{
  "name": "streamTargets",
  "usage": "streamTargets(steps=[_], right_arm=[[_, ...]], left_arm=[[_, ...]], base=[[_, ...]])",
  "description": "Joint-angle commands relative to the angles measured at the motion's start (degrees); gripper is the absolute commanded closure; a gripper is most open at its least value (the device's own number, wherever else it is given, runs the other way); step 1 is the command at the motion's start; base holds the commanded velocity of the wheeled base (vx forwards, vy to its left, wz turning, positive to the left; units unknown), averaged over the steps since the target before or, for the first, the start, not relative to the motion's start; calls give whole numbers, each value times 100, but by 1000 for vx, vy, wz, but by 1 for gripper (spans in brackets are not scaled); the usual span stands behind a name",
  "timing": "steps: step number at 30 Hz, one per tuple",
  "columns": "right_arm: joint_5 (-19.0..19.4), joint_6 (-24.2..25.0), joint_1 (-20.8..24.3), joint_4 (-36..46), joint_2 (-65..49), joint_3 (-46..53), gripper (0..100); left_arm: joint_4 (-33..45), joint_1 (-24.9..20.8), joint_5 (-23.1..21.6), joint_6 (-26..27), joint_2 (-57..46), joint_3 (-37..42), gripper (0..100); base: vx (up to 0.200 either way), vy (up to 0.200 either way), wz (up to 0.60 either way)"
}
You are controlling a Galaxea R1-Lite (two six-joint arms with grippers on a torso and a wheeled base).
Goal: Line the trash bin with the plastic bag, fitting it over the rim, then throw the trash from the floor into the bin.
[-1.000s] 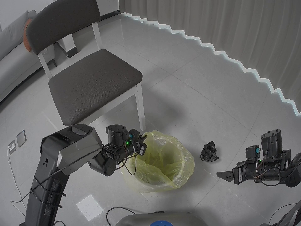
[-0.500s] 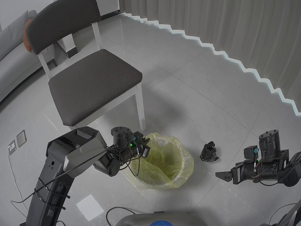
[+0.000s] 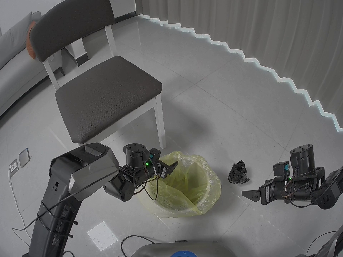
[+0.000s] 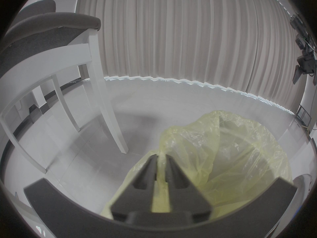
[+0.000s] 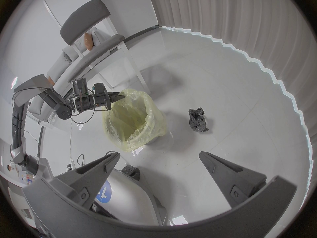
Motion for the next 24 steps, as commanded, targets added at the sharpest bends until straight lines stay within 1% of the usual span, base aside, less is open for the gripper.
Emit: streamTargets(steps=[1, 4, 5, 6, 11, 13, 15, 17, 18, 21, 22, 24], right_arm=[[-25, -31, 45, 26, 293, -346, 0], [-43, -40, 89, 70, 487, -654, 0], [-43, -58, 142, 88, 618, -830, 0], [-43, -58, 151, 88, 627, -839, 0], [-51, -66, 265, 96, 1198, -1322, 0], [-51, -66, 291, 123, 1401, -1489, 0], [-51, -75, 335, 307, 1524, -1700, 0], [-43, -66, 432, 677, 1541, -1981, 0], [-43, -58, 449, 756, 1532, -2034, 0], [-43, 30, 599, 1925, 1488, -2895, 0], [-43, 48, 599, 2197, 1497, -3124, 0], [-25, 232, 608, 2742, 1550, -3607, 0]], left_arm=[[-224, -6, 5, -105, -286, 302, 0], [-453, 21, 5, -148, -523, 653, 0], [-558, 38, 5, -157, -637, 882, 0], [-567, 38, 5, -157, -655, 908, 0], [-1138, 355, 23, -140, -1077, 1778, 0], [-1323, 451, 172, -87, -1200, 2183, 0], [-1472, 469, 453, -96, -1375, 2649, 0], [-1464, 460, 629, -157, -1542, 2974, 0], [-1464, 460, 647, -157, -1560, 3009, 0], [-1393, 504, 770, -192, -1613, 3114, 0], [-1376, 539, 805, -228, -1604, 3079, 0], [-1323, 592, 858, -289, -1595, 3053, 0]], base=[[0, 0, 0], [0, 0, 0], [0, 0, 0], [0, 0, 0], [0, 0, 0], [0, 0, 0], [0, 0, 0], [0, 0, 0], [0, 0, 0], [0, 0, 0], [0, 0, 0], [0, 0, 0]])
